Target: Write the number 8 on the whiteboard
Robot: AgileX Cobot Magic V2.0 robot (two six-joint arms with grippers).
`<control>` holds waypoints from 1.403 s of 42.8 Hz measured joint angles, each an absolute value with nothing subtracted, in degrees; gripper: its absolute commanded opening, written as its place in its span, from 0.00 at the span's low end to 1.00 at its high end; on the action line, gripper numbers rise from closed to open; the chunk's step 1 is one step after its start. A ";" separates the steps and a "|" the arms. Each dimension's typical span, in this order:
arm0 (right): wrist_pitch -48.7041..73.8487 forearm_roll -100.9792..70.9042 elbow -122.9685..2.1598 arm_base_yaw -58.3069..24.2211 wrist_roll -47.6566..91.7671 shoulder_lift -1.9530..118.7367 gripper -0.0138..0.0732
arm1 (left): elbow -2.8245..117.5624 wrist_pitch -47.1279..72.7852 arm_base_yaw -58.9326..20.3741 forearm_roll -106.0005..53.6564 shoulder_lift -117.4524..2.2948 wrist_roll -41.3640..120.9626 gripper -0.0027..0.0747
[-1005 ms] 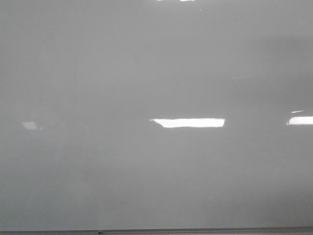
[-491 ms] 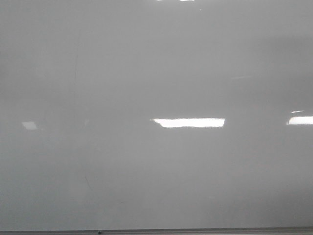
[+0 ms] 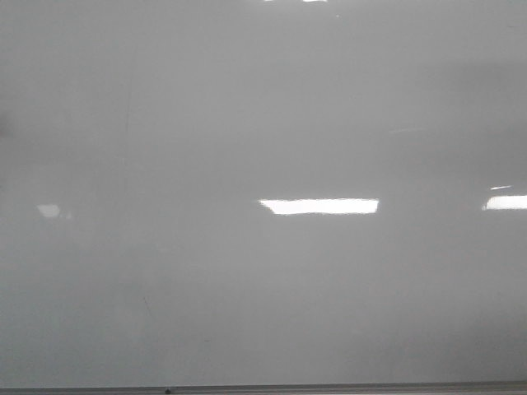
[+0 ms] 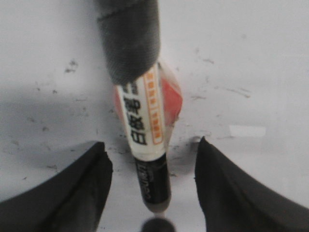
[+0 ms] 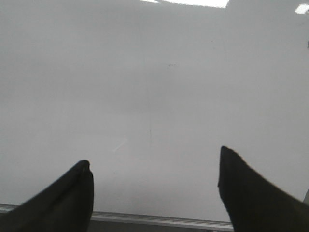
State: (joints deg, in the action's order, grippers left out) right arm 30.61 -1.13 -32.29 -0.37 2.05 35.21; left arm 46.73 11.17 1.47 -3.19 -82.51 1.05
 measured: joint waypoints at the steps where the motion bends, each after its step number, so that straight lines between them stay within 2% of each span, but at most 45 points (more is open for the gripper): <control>1: 30.61 -1.13 -32.29 -0.37 2.05 35.21 0.80 | 46.72 11.02 1.47 -3.19 -82.66 1.05 0.37; 4: 30.61 -1.13 -32.29 -0.37 2.05 35.21 0.80 | 46.72 10.76 1.47 -3.19 -82.91 1.05 0.25; 9: 30.61 -1.13 -32.29 -0.37 2.05 35.21 0.80 | 46.72 10.64 1.47 -3.19 -83.04 1.05 0.12; 15: 30.61 -1.13 -32.29 -0.37 2.05 35.21 0.80 | 46.72 10.64 1.47 -3.19 -82.88 1.05 0.01; 26: 32.84 -1.13 -36.34 -0.37 2.05 35.21 0.80 | 47.82 18.68 1.11 -2.36 -78.11 2.59 0.01; 34: 38.27 -1.13 -41.01 -0.37 2.05 35.83 0.80 | 54.31 34.93 -2.51 -1.81 -75.88 10.26 0.01; 40: 42.68 -1.13 -44.38 -0.37 2.05 39.16 0.80 | 58.94 43.79 -8.69 -3.82 -75.88 19.22 0.01; 47: 46.81 -2.78 -47.78 -0.37 3.58 44.42 0.80 | 61.29 47.50 -17.13 -8.15 -75.88 31.32 0.01; 60: 50.11 -12.68 -51.73 -4.36 18.20 54.04 0.80 | 62.32 51.87 -31.17 -16.16 -75.88 45.95 0.01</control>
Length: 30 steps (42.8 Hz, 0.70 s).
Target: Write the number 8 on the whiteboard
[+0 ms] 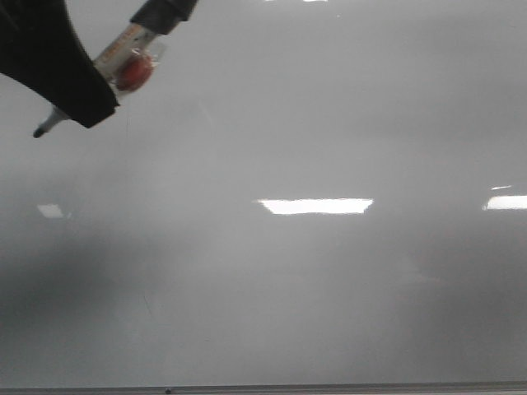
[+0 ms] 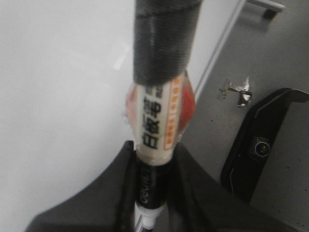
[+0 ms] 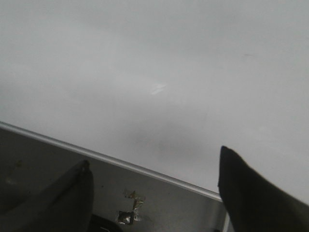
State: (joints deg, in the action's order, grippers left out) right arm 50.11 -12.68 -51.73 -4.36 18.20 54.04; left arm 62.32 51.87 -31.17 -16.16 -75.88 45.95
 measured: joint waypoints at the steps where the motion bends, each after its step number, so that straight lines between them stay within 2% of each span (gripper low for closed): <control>1: 50.52 -13.33 -51.85 -4.78 19.01 54.44 0.80 | 62.32 52.07 -32.37 -16.35 -75.88 46.35 0.01; 9: 55.47 -20.42 -53.86 -11.03 33.27 59.08 0.80 | 62.32 53.28 -39.25 -17.00 -75.88 47.73 0.01; 15: 57.54 -24.55 -54.43 -19.84 44.17 60.74 0.80 | 62.32 53.98 -43.60 -17.03 -75.88 47.73 0.01; 21: 56.58 -24.91 -54.43 -29.03 46.77 62.47 0.80 | 62.32 55.29 -46.76 -17.03 -76.41 47.73 0.01; 30: 51.05 -26.16 -54.97 -38.27 47.13 65.86 0.80 | 62.41 55.29 -48.60 -17.13 -79.44 47.73 0.01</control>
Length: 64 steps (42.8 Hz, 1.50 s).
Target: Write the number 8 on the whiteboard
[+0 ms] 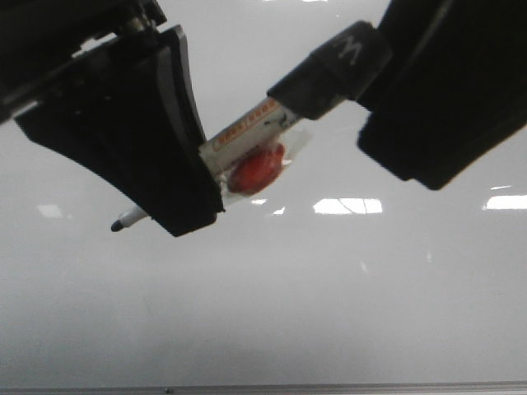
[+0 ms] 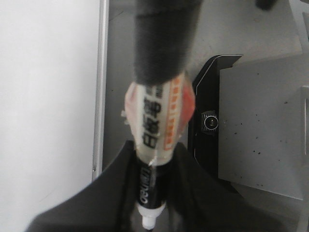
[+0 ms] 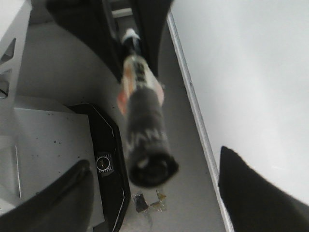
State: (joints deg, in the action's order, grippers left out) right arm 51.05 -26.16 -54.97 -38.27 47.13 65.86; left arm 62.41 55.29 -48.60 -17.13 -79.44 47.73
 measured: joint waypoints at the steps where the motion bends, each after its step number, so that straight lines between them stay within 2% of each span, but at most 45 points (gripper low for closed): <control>1: 50.86 -26.44 -55.21 -38.68 47.13 66.15 0.80 | 62.41 55.29 -48.60 -17.13 -79.58 47.73 0.01; 6: 49.52 -28.08 -55.96 -39.72 47.25 67.81 0.76 | 62.41 55.29 -48.60 -17.13 -79.62 47.73 0.01; 13: 48.58 -29.21 -56.68 -39.84 47.25 69.70 0.59 | 62.41 55.29 -48.60 -17.13 -79.62 47.73 0.01; 20: 48.16 -30.17 -56.68 -39.84 47.38 70.04 0.50 | 62.41 55.29 -48.60 -17.13 -79.62 47.73 0.01; 30: 49.02 -30.55 -56.68 -39.84 47.37 70.04 0.25 | 62.41 55.19 -48.60 -17.13 -79.62 47.73 0.02; 34: 49.10 -30.65 -56.68 -39.84 47.48 70.04 0.16 | 62.41 55.19 -48.60 -17.13 -79.62 48.07 0.15; 37: 49.10 -30.65 -56.68 -39.84 47.48 70.04 0.11 | 62.41 55.07 -48.60 -17.02 -79.62 48.11 0.31; 41: 49.42 -30.75 -56.68 -39.84 47.48 70.04 0.09 | 62.41 54.94 -48.60 -17.02 -79.62 47.89 0.50; 44: 49.63 -30.76 -56.68 -39.84 47.48 70.04 0.08 | 62.41 54.61 -48.60 -16.64 -79.62 47.67 0.58; 54: 51.03 -25.84 -56.68 -37.23 44.15 67.45 0.08 | 62.41 54.46 -46.27 -14.93 -74.37 43.39 0.59; 58: 51.73 -20.20 -56.68 -33.05 38.41 64.45 0.08 | 62.15 54.46 -41.52 -14.24 -70.67 41.03 0.59; 64: 50.10 -15.58 -55.92 -22.55 24.56 58.40 0.08 | 59.27 52.92 -31.53 -14.86 -65.08 37.78 0.59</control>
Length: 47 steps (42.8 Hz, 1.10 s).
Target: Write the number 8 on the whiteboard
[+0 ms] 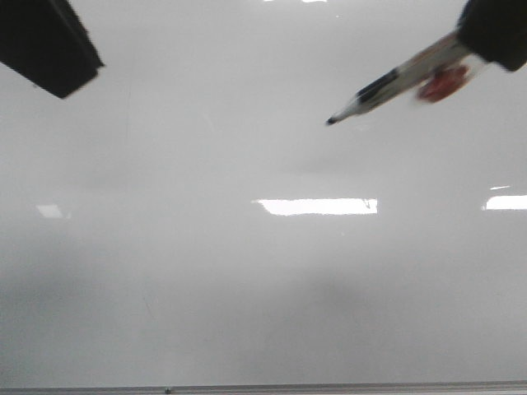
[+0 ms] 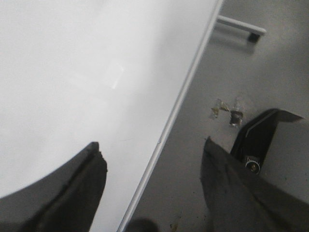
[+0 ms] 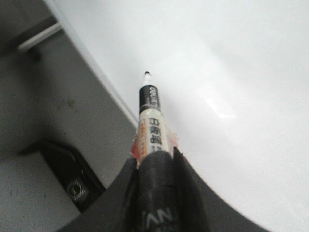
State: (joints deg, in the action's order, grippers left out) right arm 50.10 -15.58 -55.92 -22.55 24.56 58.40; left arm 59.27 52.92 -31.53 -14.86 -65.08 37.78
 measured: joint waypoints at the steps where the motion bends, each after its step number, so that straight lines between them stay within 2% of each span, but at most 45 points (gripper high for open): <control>1: 48.61 -15.58 -54.99 -20.77 22.17 57.07 0.08 | 58.64 52.31 -29.79 -15.40 -64.12 37.41 0.59; 5: 41.98 -15.48 -51.46 -15.86 16.60 54.62 0.08 | 57.56 51.56 -24.69 -17.70 -62.60 36.93 0.59; 9: 37.34 -15.23 -49.83 -14.39 16.06 54.33 0.08 | 57.33 51.30 -22.07 -19.21 -62.50 36.84 0.59; 23: 25.30 -15.12 -49.44 -14.16 17.81 59.66 0.08 | 57.21 51.03 -21.54 -19.91 -62.50 36.81 0.59; 41: 23.70 -15.12 -57.51 -14.16 17.37 71.77 0.08 | 57.21 50.99 -21.54 -19.91 -62.50 36.81 0.59; 47: 27.01 -15.24 -60.64 -15.65 18.70 75.43 0.08 | 57.21 50.90 -21.54 -19.91 -62.50 36.81 0.59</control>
